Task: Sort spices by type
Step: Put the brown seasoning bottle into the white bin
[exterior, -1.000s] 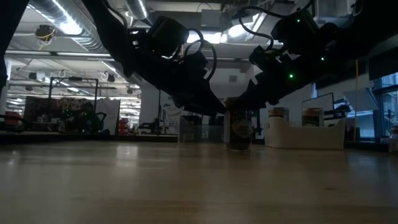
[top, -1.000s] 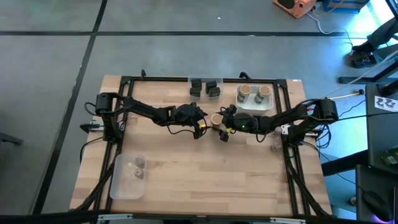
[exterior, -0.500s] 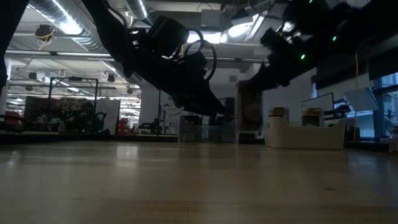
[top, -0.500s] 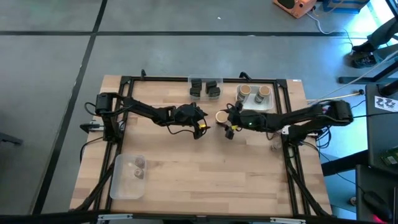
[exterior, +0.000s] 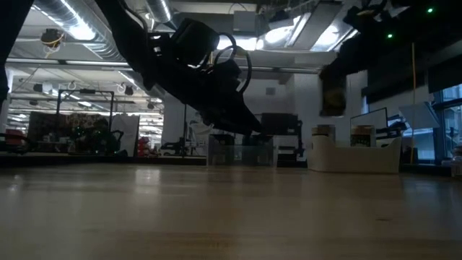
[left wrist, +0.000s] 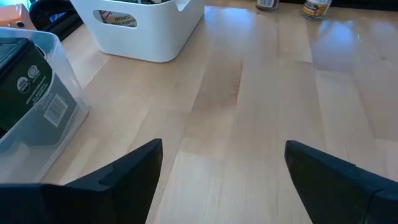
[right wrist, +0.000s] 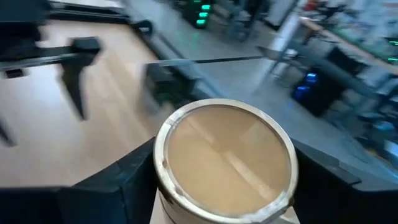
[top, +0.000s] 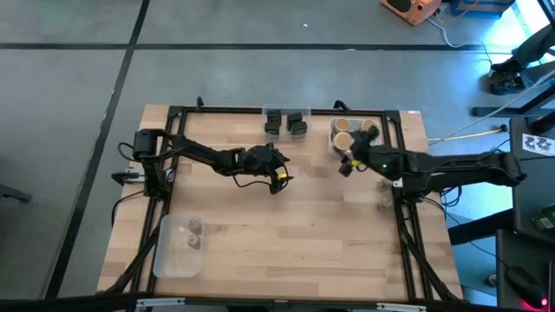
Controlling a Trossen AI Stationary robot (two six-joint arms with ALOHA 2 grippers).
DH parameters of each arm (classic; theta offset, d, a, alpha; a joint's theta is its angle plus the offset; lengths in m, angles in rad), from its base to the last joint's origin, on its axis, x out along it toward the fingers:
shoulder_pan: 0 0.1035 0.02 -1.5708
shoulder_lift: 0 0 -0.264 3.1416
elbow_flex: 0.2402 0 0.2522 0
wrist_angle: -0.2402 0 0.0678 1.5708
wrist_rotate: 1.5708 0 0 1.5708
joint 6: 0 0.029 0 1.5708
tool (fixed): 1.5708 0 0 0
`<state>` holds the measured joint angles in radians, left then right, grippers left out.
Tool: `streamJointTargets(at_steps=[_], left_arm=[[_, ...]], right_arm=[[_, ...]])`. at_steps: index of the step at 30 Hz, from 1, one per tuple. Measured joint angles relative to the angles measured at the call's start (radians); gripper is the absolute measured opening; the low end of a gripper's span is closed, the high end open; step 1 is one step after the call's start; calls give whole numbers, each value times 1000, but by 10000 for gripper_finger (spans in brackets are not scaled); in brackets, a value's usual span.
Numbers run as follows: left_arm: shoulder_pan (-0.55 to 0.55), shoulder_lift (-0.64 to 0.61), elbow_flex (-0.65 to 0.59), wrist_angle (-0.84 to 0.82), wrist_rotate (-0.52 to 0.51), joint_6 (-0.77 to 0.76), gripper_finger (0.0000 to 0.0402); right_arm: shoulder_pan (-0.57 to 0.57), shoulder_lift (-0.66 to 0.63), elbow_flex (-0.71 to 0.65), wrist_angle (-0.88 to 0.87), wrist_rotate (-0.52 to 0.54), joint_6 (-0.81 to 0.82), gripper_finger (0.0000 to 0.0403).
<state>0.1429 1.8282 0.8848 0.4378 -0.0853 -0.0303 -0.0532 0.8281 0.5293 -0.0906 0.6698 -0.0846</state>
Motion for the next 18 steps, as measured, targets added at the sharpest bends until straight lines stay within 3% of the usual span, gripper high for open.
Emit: streamJointTargets(at_steps=[8, 18], left_arm=[[0, 0, 0, 2, 0, 0, 320], [1, 0, 0, 19, 0, 0, 320]], right_arm=[[0, -52, 0, -105, 143, 39, 279], [-115, 41, 0, -108, 118, 114, 279]])
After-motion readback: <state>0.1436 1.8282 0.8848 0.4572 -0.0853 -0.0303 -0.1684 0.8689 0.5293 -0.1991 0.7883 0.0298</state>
